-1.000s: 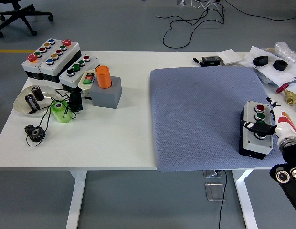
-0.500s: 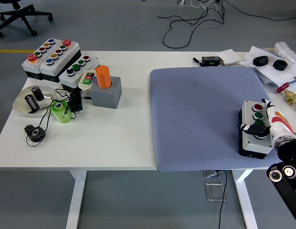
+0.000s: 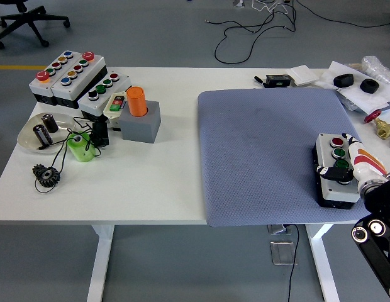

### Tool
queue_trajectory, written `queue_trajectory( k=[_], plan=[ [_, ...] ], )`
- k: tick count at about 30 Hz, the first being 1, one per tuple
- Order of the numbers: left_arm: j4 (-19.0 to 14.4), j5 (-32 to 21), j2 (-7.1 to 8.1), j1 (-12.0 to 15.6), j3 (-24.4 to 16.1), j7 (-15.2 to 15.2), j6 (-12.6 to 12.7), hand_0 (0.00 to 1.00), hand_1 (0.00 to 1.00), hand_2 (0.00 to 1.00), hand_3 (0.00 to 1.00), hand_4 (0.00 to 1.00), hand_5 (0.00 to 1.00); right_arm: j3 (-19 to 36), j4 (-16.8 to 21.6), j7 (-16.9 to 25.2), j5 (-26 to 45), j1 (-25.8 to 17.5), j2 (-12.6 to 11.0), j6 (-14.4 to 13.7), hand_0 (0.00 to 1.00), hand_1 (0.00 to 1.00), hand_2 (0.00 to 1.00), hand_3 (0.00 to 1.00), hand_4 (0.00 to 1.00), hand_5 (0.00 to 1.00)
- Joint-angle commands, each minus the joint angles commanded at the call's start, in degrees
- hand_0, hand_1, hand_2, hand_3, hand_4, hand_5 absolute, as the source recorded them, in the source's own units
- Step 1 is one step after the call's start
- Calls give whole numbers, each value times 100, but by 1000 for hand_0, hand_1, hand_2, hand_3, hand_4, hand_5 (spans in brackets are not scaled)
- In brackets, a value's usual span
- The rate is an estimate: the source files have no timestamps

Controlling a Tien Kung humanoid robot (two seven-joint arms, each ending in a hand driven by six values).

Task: Pick up the button,place it on the desk,press the button,press the button

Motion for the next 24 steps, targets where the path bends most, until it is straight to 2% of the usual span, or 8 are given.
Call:
queue_trajectory(
  k=[3,4,10,11,16,17,22,24],
  plan=[
    [0,-7,-1,1,0,-1,1,635,606,586,561,361,998,19,-34,0,2,16,3,30,657,695,920,998,847,16],
    [-1,-10,0,2,-1,-2,1,634,605,585,560,361,998,24,-40,0,5,22,1,47,558,605,865,998,801,2],
    [2,-9,-1,2,1,1,1,634,605,585,560,361,998,-9,-126,0,-1,103,-23,186,558,605,865,998,801,2],
    [2,-10,0,2,2,1,1,635,604,584,559,360,998,-15,-143,0,-7,114,-30,210,484,524,709,998,642,2],
    [4,-6,0,3,-5,0,3,635,604,584,559,360,998,-30,-235,0,-64,174,-90,291,484,524,709,998,642,2],
    [4,-3,2,3,-10,0,3,634,604,584,559,360,998,-38,-250,0,-99,196,-129,327,542,448,551,967,614,2],
    [3,6,5,-2,-26,-1,5,634,604,584,559,360,998,-41,-250,0,-114,231,-220,366,542,448,551,967,614,2],
    [4,8,7,-5,-27,2,5,634,603,584,559,360,998,-54,-242,0,-120,243,-244,356,523,434,507,886,605,2]
  ],
)
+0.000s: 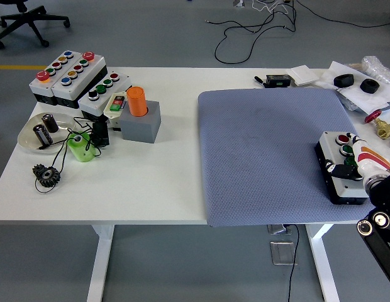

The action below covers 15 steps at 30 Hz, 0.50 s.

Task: Pick up the button,place it on the desk,press the button,press the button

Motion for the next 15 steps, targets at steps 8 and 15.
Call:
queue_trajectory(
  k=[8,15],
  plan=[
    [0,18,5,-5,-9,7,-3,634,602,584,558,361,998,-68,-44,0,143,45,-54,168,442,384,445,754,613,2],
    [-1,33,7,-7,-21,11,-2,634,602,584,558,362,998,-186,43,0,303,83,-137,85,411,358,433,727,611,2]
  ],
)
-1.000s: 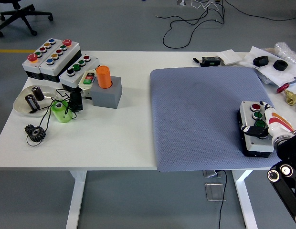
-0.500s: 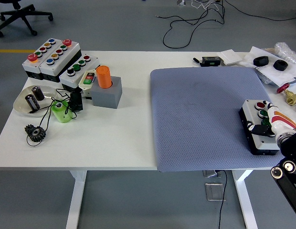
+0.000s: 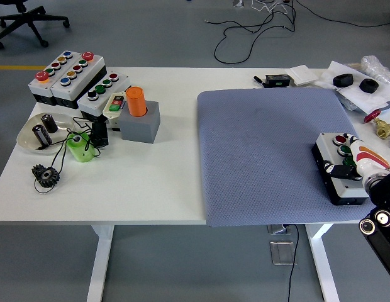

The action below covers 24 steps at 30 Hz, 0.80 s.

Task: Pick up the button,place it on the desk,press the button,press the button

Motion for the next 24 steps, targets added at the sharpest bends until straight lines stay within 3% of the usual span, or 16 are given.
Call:
queue_trajectory(
  k=[9,12,18,24],
  plan=[
    [10,4,-7,-10,-11,13,-1,634,600,582,556,360,998,-368,-49,0,84,233,-310,-416,351,318,414,681,583,2],
    [14,-1,-12,-15,-8,21,1,634,600,582,556,360,998,-524,-87,197,250,340,-468,-568,351,318,414,681,583,2],
    [14,10,-15,-25,-19,35,1,634,600,581,556,360,998,-971,-243,1278,947,644,-940,-615,325,301,401,646,581,2],
    [17,6,-15,-29,-12,37,4,634,599,581,556,360,998,-1235,-322,2141,1400,815,-1178,-558,301,290,400,631,603,2]
  ],
)
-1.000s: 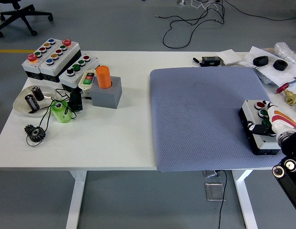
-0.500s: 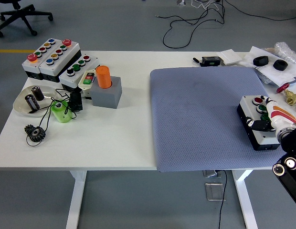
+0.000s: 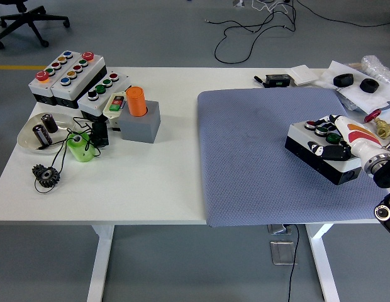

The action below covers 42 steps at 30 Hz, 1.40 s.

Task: Pick up the button,place it on the desk,press the button,press the button

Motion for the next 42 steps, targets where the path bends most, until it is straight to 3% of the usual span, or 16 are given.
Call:
queue_trajectory(
  k=[10,19,24,31,33,37,38,42],
  plan=[
    [2,-24,-7,3,25,1,1,634,595,578,556,358,998,-153,-238,793,267,65,-8,-143,292,284,400,607,610,2],
    [6,-50,-21,5,71,23,1,635,595,578,555,360,998,-885,-705,1940,119,331,-178,-312,288,285,402,601,595,2],
    [4,-57,-27,9,70,24,2,635,595,576,556,360,998,-1267,-924,2614,-152,439,-352,-629,287,292,414,617,599,2],
    [9,-126,-50,18,143,40,1,635,597,576,556,361,998,-1942,-1472,3633,-268,716,-501,-1354,294,300,422,634,610,2],
    [11,-146,-54,18,164,42,-1,635,597,576,557,358,998,-2068,-1592,3828,-307,779,-522,-1490,350,343,454,690,600,2],
    [15,-168,-57,16,184,45,-3,635,597,576,557,358,998,-2085,-1669,3969,-480,816,-568,-1576,350,343,454,690,600,2],
    [15,-174,-58,17,184,44,-2,635,598,576,556,358,998,-2051,-1658,3951,-513,809,-580,-1551,483,425,543,872,651,2],
    [14,-178,-55,20,187,48,-4,635,598,576,556,358,998,-1987,-1652,3830,-616,814,-611,-1396,483,425,543,872,651,2]
  ],
)
